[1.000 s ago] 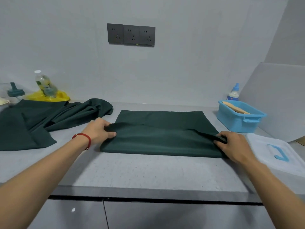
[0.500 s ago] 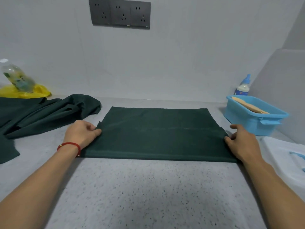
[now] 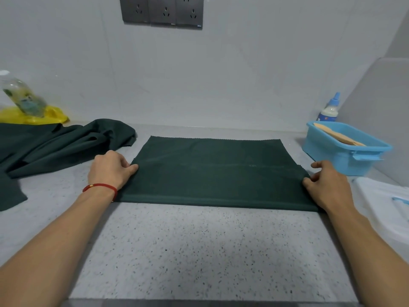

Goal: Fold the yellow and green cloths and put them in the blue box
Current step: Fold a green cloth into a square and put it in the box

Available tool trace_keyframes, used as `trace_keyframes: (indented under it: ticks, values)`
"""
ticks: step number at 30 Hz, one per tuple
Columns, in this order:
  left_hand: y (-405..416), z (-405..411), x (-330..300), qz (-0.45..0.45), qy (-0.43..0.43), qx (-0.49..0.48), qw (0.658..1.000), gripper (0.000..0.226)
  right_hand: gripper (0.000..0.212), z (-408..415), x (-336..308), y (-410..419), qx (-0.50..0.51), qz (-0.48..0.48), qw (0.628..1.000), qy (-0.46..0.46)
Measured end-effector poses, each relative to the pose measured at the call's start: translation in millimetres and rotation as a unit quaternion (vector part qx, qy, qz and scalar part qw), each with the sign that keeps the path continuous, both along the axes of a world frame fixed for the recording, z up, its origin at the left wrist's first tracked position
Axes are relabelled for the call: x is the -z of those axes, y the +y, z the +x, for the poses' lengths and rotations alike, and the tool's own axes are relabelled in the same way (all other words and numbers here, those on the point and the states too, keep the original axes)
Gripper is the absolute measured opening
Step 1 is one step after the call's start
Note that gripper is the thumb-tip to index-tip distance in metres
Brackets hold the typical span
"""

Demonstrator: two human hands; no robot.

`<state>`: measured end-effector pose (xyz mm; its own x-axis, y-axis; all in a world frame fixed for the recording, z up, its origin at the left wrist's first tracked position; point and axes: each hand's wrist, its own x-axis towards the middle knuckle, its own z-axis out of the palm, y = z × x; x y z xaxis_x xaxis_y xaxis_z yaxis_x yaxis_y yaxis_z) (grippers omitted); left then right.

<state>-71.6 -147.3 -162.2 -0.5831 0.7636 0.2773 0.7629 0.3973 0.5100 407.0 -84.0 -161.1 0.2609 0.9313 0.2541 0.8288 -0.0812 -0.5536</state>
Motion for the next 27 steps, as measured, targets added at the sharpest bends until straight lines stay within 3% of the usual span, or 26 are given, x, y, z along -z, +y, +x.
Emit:
trace_keyframes:
  ticks: [4, 6, 8, 10, 13, 16, 20, 27]
  values:
    - [-3.2, 5.9, -3.6, -0.001, 0.010, -0.006, 1.000, 0.029, 0.038, -4.2, -3.2, -4.7, 0.002, 0.032, 0.997, -0.075]
    - [-8.1, 19.4, -8.1, 0.000, 0.116, -0.013, 0.993, 0.040, 0.039, -15.8, -3.3, -10.4, -0.014, 0.062, 0.989, -0.135]
    - [-11.9, 48.3, -13.4, 0.042, 0.222, 0.039, 0.973, 0.041, 0.044, -40.5, -5.0, -16.4, -0.084, 0.073, 0.981, -0.160]
    - [-11.1, 91.1, -22.1, 0.043, 0.220, 0.154, 0.962, 0.043, 0.051, -75.4, -9.5, -20.0, -0.177, 0.064, 0.964, -0.188]
    - [1.8, 147.6, -15.9, -0.099, 0.168, 0.262, 0.945, 0.054, 0.058, -131.3, -9.7, -19.9, -0.293, 0.011, 0.938, -0.187]
    - [10.1, 164.0, 10.3, -0.228, 0.154, 0.269, 0.923, 0.060, 0.058, -161.1, 12.0, -19.2, -0.336, -0.084, 0.917, -0.200]
    - [15.8, 155.9, 22.8, -0.237, 0.142, 0.255, 0.927, 0.062, 0.065, -148.1, 24.6, -8.3, -0.324, -0.115, 0.914, -0.218]
    - [10.6, 56.9, 18.8, -0.247, 0.112, 0.141, 0.952, 0.062, 0.072, -45.0, 20.1, 16.6, -0.151, -0.168, 0.947, -0.227]
